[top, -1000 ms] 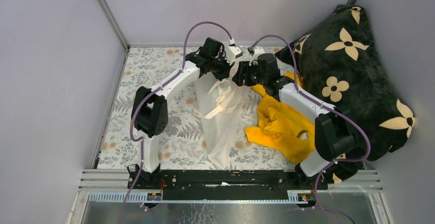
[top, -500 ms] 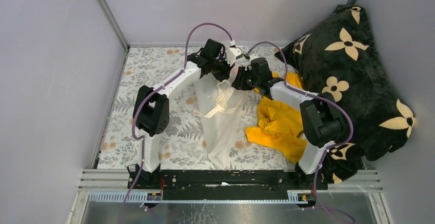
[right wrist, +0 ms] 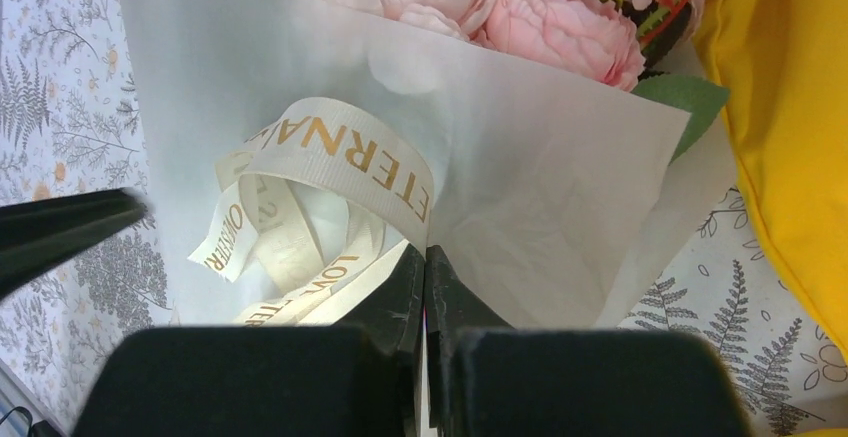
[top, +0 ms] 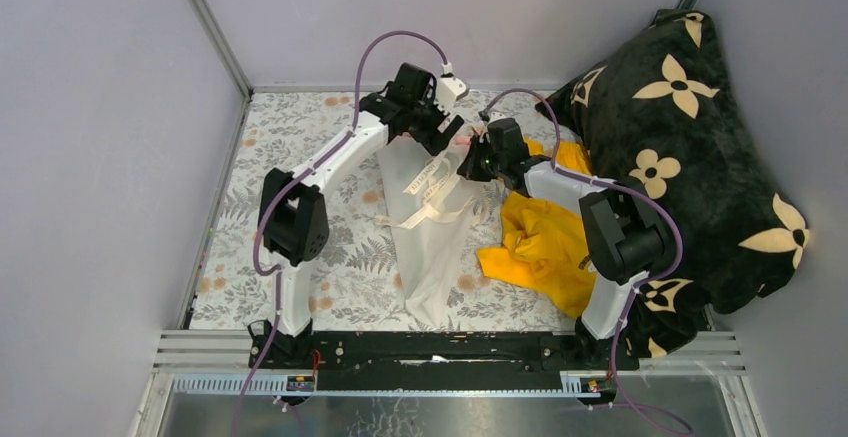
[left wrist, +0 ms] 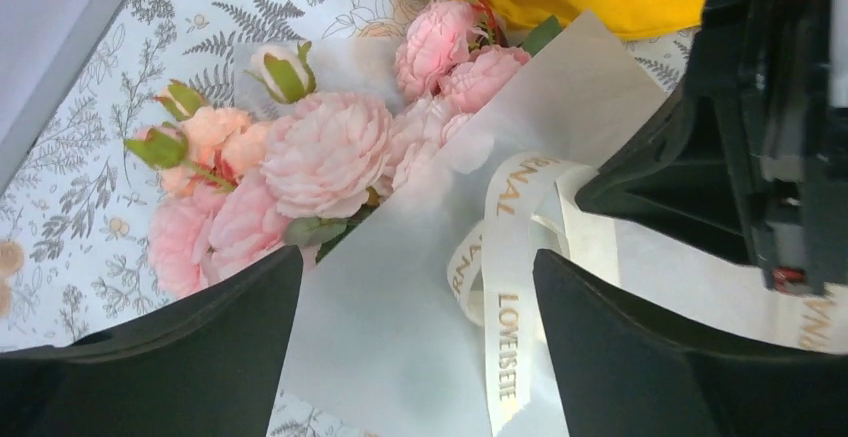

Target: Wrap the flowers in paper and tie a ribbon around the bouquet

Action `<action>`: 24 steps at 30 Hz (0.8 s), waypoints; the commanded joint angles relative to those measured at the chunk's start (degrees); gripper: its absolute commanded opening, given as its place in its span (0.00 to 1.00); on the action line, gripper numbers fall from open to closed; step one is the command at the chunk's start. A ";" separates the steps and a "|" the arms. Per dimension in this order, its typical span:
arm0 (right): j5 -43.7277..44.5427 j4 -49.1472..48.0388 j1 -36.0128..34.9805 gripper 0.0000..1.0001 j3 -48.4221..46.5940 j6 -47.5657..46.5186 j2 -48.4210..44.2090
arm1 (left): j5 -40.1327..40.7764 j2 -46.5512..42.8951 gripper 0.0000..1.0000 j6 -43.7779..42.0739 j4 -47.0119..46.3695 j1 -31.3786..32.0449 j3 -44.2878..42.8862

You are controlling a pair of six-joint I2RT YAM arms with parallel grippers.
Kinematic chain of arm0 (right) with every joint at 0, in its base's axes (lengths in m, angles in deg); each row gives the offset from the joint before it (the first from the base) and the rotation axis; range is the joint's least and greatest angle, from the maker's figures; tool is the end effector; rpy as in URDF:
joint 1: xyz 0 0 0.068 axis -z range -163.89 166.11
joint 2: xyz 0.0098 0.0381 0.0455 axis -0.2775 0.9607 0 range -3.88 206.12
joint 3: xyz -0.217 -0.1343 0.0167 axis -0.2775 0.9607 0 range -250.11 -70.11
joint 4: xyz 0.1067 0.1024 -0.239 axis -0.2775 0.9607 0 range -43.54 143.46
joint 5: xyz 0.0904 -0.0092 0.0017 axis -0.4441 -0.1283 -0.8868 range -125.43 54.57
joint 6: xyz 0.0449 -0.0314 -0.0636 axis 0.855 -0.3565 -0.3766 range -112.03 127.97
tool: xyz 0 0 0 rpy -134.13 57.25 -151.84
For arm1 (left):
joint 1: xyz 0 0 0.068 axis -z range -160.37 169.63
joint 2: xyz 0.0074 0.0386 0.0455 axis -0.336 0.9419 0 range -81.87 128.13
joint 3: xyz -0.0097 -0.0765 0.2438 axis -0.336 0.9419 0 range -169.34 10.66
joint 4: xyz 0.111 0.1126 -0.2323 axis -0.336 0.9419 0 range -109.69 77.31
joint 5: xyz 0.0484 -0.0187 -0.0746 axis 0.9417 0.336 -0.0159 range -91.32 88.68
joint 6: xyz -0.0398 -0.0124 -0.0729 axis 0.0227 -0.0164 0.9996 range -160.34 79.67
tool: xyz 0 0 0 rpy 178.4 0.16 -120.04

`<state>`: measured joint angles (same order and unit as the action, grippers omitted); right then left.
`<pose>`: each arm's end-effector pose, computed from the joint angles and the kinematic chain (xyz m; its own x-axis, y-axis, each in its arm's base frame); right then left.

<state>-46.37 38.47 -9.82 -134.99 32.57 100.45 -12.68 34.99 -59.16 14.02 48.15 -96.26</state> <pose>0.3977 0.2088 0.1532 -0.6661 0.1306 -0.7343 -0.3273 0.8335 0.4452 0.4403 -0.2558 0.2455 -0.3828 0.5680 -0.7286 0.7572 0.6447 0.1047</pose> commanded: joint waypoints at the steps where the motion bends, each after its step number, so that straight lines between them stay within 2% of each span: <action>1: 1.75 -0.54 0.09 0.00 0.27 1.41 -1.57 | -4.14 -5.42 0.92 0.33 7.78 1.04 -2.22; 3: 1.75 -0.54 0.30 0.00 0.57 2.09 -1.78 | -8.52 -7.82 0.83 1.03 10.68 1.50 0.02; 6: 1.09 -1.31 0.55 0.00 1.36 3.31 -2.31 | -12.75 -8.64 0.53 3.61 12.37 1.74 5.28; 8: 0.30 -1.66 0.54 0.00 1.51 3.50 -2.46 | -12.43 -7.76 0.32 4.42 12.13 2.16 8.31; 10: -0.03 -1.64 0.54 0.00 1.47 3.39 -2.47 | -11.28 -5.88 0.22 5.47 11.73 2.37 9.74; 12: -0.06 -1.51 0.60 0.00 1.51 3.23 -2.75 | -10.44 -4.15 0.23 5.57 11.53 2.57 10.11; 17: 0.05 -1.42 0.56 0.00 2.08 3.03 -3.35 | -7.41 -1.80 0.37 4.46 7.94 2.83 12.75; 24: -0.44 -1.33 0.56 0.00 2.74 2.73 -3.99 | -0.49 -1.04 0.42 3.66 3.66 2.95 16.05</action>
<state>-45.72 38.41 -9.60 -132.61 35.28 100.10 -17.77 34.53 -54.88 22.70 50.88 -81.70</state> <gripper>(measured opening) 0.011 0.409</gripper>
